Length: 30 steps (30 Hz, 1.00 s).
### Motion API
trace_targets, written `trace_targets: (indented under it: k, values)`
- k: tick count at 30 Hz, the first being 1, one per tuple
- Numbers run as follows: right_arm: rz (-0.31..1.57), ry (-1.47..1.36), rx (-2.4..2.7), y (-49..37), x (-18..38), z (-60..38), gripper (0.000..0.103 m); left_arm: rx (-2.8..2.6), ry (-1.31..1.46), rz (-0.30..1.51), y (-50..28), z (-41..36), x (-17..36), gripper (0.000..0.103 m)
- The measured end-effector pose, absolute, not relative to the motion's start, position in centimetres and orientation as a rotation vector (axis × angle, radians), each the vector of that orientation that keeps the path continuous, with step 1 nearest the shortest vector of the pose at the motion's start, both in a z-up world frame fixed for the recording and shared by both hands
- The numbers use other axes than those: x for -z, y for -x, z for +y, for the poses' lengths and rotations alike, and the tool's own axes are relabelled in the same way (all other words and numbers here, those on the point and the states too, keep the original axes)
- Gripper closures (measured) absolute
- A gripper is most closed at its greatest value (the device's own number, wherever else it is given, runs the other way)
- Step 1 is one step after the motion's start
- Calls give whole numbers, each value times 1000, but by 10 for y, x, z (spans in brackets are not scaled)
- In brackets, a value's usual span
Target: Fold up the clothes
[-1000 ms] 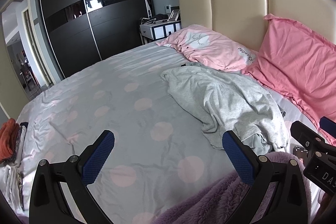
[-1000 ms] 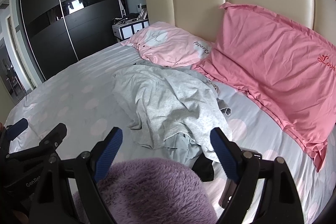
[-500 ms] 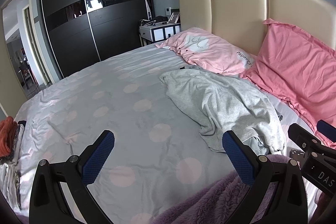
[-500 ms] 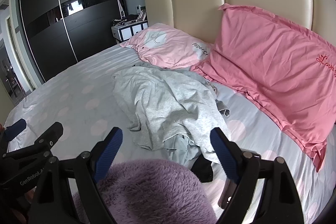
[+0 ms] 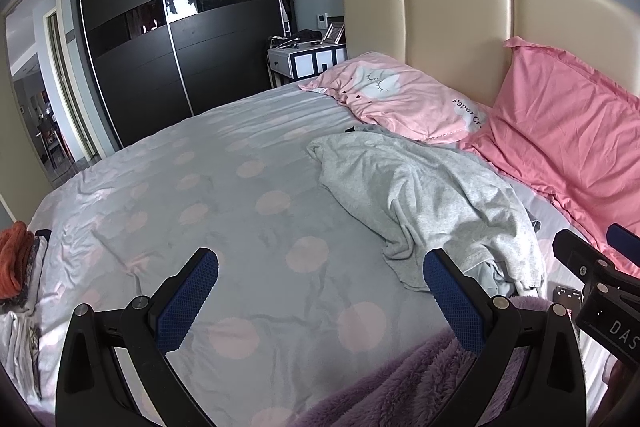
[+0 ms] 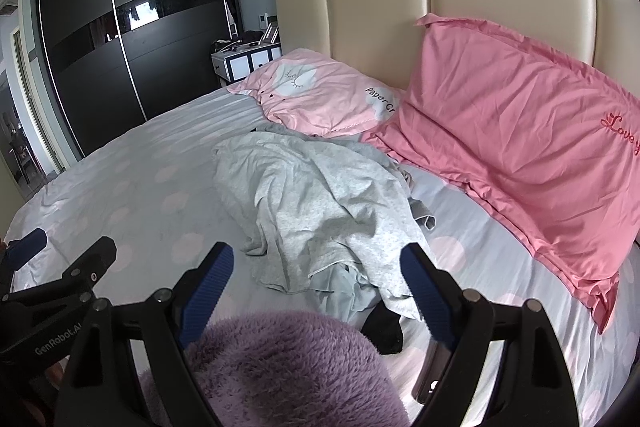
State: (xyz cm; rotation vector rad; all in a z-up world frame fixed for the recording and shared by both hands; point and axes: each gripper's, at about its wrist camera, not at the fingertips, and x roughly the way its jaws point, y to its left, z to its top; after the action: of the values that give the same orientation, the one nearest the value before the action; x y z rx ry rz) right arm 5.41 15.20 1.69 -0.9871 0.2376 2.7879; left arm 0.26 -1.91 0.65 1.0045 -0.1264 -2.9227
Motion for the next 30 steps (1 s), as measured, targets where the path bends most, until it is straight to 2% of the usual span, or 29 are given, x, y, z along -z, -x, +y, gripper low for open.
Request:
trace_targets:
  k: [30]
  values:
    - [259, 999, -2789, -55, -11, 152, 17, 2942, -1057, -69, -3, -24, -3, 0]
